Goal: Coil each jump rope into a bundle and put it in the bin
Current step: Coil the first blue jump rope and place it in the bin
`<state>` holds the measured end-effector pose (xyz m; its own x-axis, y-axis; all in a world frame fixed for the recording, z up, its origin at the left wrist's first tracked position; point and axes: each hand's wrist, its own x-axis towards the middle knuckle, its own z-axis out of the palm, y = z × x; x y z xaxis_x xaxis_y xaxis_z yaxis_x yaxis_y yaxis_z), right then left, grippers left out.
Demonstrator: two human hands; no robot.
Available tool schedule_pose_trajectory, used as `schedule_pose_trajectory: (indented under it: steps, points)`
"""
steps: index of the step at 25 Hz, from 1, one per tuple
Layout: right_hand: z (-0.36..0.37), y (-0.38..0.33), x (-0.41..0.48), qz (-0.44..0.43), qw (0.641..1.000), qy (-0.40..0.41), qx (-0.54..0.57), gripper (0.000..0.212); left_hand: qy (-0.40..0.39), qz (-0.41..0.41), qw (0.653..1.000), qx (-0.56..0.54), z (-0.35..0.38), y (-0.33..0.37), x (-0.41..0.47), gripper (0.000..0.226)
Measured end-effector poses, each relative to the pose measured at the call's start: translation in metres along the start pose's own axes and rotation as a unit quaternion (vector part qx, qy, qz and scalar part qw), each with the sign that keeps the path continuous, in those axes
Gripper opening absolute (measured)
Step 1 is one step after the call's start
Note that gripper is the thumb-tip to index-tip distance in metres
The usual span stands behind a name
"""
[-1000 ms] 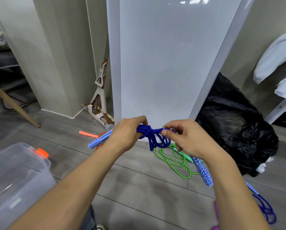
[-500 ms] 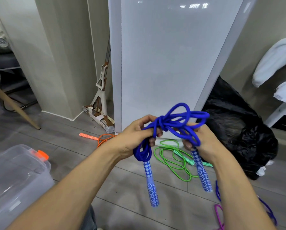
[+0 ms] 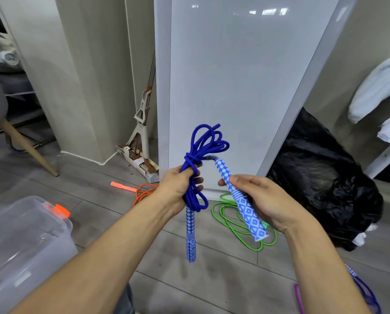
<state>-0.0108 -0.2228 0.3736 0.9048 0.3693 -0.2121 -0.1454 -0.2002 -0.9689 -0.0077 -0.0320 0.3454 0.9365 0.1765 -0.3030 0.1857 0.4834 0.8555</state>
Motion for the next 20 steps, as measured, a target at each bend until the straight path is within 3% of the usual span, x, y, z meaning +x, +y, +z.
schedule_pose_trajectory:
  steps: [6,12,15,20]
  points:
    - [0.031,0.002,0.012,-0.113,0.98,0.097,-0.129,0.013,-0.036,0.017,0.996,0.084,0.004,-0.007,0.0,0.018]
    - [0.039,0.002,0.017,-0.175,0.962,0.197,-0.074,0.004,-0.143,0.08,0.973,0.164,0.005,-0.009,-0.005,0.021]
    - [0.035,-0.001,0.016,-0.19,0.947,0.254,-0.043,0.009,-0.188,0.078,0.957,0.206,0.003,-0.005,-0.008,0.023]
    - [0.033,0.001,0.018,-0.157,0.941,0.301,-0.003,0.011,-0.191,0.031,0.966,0.17,0.002,-0.002,-0.004,0.023]
